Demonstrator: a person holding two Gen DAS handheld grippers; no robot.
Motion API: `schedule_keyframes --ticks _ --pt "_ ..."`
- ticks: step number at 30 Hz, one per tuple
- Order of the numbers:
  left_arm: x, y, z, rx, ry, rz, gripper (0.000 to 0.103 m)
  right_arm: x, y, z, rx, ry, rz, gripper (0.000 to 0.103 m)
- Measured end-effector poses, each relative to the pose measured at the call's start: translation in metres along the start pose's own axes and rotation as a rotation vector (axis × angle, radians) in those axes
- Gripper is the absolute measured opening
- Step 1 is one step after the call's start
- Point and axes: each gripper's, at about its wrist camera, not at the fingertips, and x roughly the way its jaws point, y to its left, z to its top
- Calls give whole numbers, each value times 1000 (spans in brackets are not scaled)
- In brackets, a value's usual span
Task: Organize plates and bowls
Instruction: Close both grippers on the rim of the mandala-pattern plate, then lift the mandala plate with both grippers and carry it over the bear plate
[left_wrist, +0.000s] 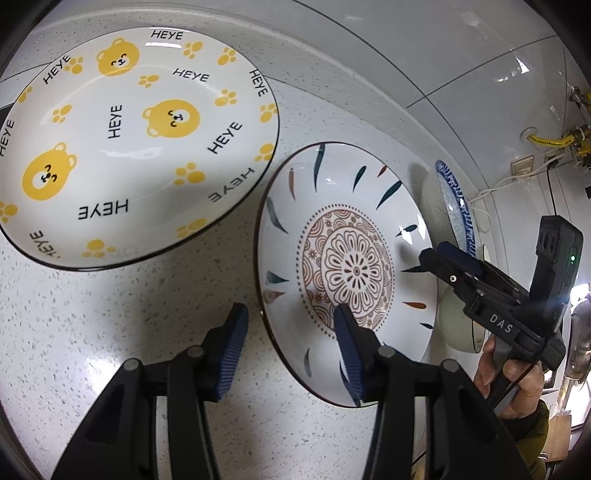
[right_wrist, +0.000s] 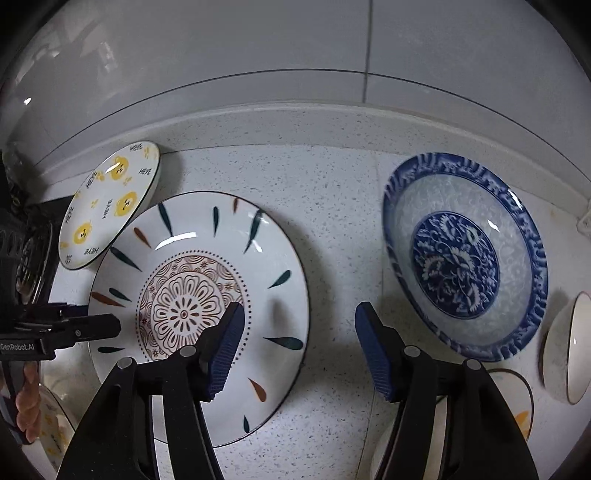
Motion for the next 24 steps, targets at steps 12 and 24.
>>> schedule_keyframes --ticks 12,24 --pt "5 2 6 -9 38 -44 28 23 -7 9 -4 121 44 18" --pt "7 9 15 -26 48 -47 21 44 -6 24 -47 208 100 18"
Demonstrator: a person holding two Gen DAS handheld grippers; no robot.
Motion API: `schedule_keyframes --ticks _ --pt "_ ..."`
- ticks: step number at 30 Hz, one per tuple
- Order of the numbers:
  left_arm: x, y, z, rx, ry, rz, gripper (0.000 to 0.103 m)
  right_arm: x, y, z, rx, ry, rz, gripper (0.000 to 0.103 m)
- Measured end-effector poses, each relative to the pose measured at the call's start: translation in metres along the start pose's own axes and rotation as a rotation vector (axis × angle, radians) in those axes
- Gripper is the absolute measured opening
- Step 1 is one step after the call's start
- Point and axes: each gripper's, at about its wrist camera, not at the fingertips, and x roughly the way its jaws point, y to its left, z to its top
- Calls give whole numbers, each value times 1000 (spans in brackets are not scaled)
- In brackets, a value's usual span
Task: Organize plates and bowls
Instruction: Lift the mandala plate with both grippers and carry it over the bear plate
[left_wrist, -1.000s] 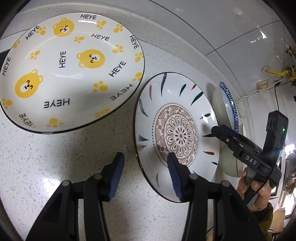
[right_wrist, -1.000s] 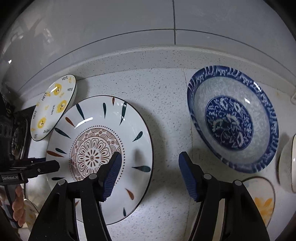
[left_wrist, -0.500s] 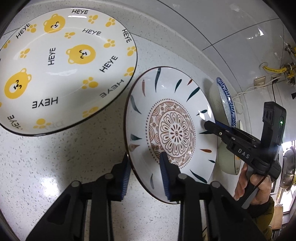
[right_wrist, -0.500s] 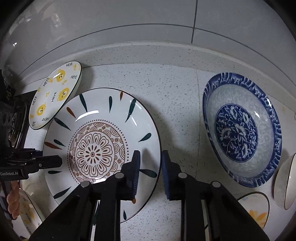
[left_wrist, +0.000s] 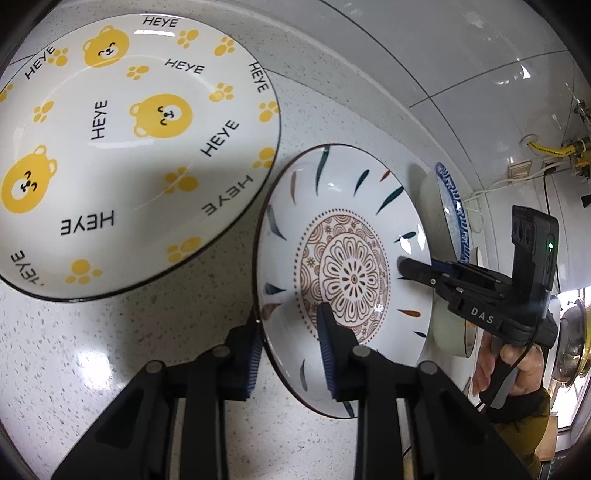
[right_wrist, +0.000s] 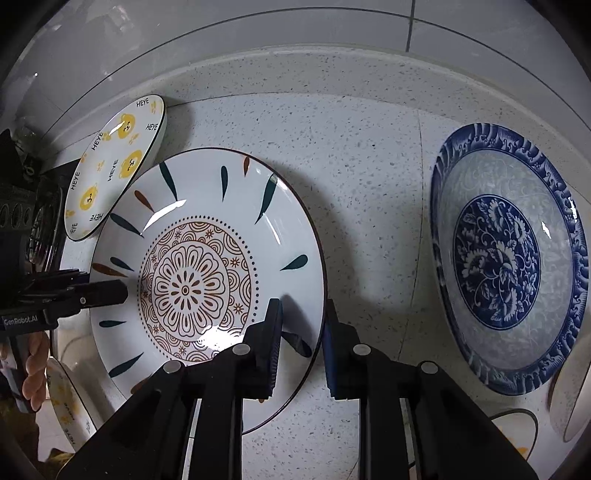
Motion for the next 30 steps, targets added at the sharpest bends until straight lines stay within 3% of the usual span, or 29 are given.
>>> schedule_keyframes --ticks 4,18,30 --pt "0 12 2 -24 24 -20 9 -2 2 -4 2 -13 -17 18" --pt "-21 17 -28 -11 32 -22 9 -14 29 -32 16 -53 -16 16" --pt "-79 10 -66 31 -1 -58 9 -69 63 -72 41 -145 1 14"
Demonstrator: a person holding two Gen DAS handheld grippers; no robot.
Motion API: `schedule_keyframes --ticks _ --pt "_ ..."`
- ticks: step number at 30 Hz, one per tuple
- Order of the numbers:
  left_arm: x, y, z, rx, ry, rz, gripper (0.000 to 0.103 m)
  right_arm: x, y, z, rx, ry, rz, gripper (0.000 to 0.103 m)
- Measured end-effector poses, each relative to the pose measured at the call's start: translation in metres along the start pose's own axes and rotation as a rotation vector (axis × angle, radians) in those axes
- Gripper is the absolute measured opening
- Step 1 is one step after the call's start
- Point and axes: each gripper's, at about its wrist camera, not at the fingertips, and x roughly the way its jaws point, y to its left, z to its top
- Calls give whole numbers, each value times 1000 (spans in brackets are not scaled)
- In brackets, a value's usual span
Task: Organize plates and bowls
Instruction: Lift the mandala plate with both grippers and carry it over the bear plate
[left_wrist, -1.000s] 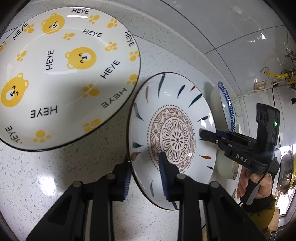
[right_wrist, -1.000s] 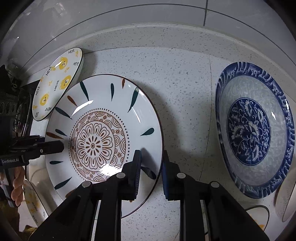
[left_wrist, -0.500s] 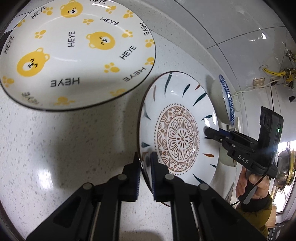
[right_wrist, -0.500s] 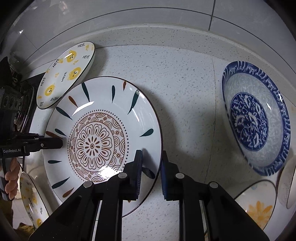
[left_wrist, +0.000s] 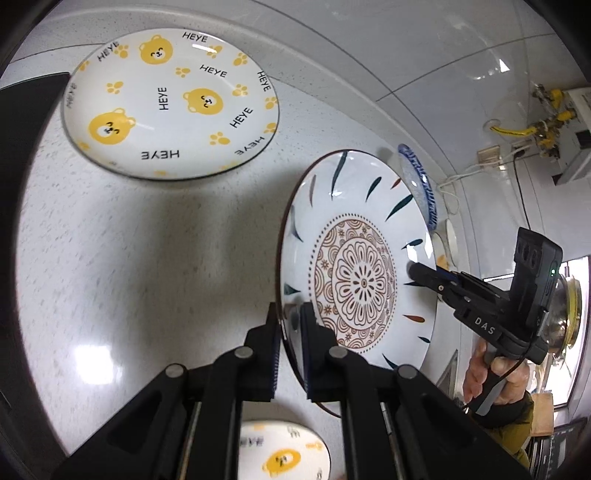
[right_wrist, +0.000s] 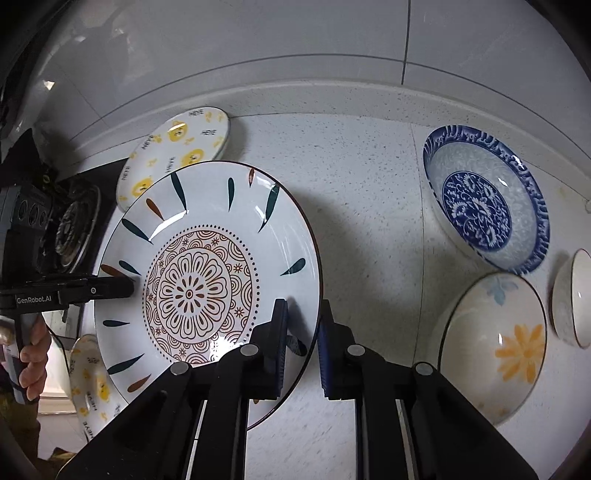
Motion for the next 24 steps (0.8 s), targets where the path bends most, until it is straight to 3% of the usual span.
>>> schedule_keyframes --ticks 11,19,24 --pt "-98 14 -89 25 -16 -14 9 -52 71 -74 -33 -31 70 14" --pt "-112 61 -158 -6 25 5 9 -25 113 -127 -26 48 124 14" --pt "-100 82 -176 -19 49 17 9 -2 119 -145 16 88 130 13"
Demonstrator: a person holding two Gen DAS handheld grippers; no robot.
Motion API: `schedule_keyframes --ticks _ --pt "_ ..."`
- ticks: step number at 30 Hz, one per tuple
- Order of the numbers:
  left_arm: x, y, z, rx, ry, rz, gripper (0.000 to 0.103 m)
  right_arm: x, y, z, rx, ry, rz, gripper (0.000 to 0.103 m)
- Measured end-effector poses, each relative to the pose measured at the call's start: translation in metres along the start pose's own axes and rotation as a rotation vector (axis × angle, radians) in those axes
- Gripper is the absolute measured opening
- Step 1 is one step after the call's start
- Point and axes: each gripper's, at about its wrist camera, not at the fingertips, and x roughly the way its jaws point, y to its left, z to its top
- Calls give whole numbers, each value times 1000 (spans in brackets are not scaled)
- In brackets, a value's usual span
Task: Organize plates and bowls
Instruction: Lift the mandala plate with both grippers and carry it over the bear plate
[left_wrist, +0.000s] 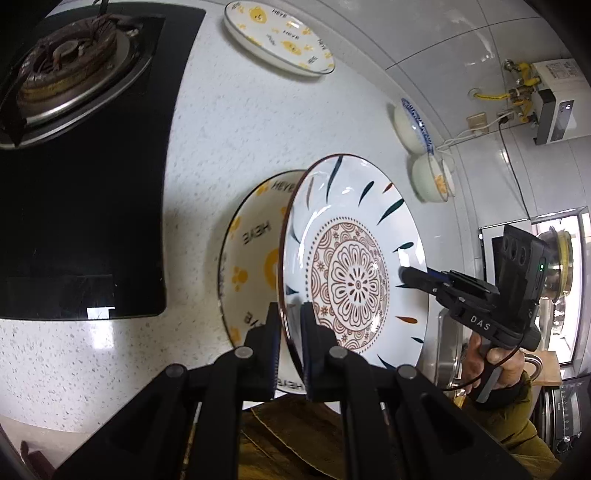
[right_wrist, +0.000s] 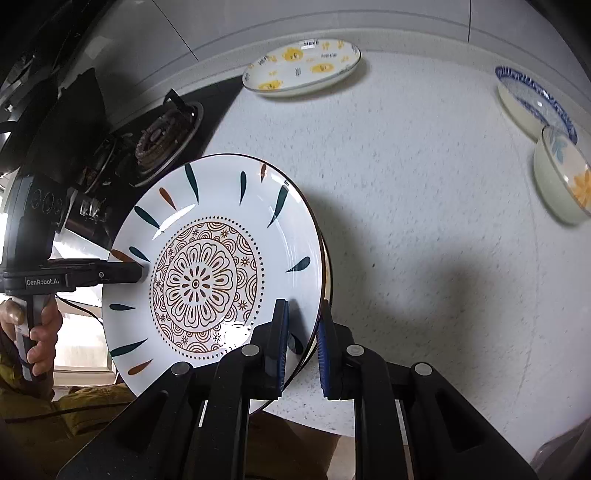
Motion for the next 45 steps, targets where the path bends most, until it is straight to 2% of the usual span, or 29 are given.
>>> schedule_keyframes --ticks 11,18,23,26,28,30,33,37,45 --pt "19 16 -1 1 21 66 9 21 2 -5 27 29 17 12" --pt "18 18 0 -33 28 63 8 24 0 -3 32 45 36 12" --pt "18 18 3 -43 40 67 12 21 -8 -2 68 42 69 12" --pt "18 12 5 -33 39 88 13 19 -8 -1 54 38 58 12" --pt "18 8 6 -21 43 87 20 17 -8 -1 53 33 59 12" --pt "18 4 6 -5 41 101 22 15 -11 0 54 27 62 12" --pt "20 -3 4 46 34 140 23 7 -14 2 51 -5 40 12" --pt "25 -8 3 66 40 171 24 -3 -19 6 58 -35 41 12" --pt "4 -15 -3 118 -58 243 28 -18 -24 1 73 -72 65 12"
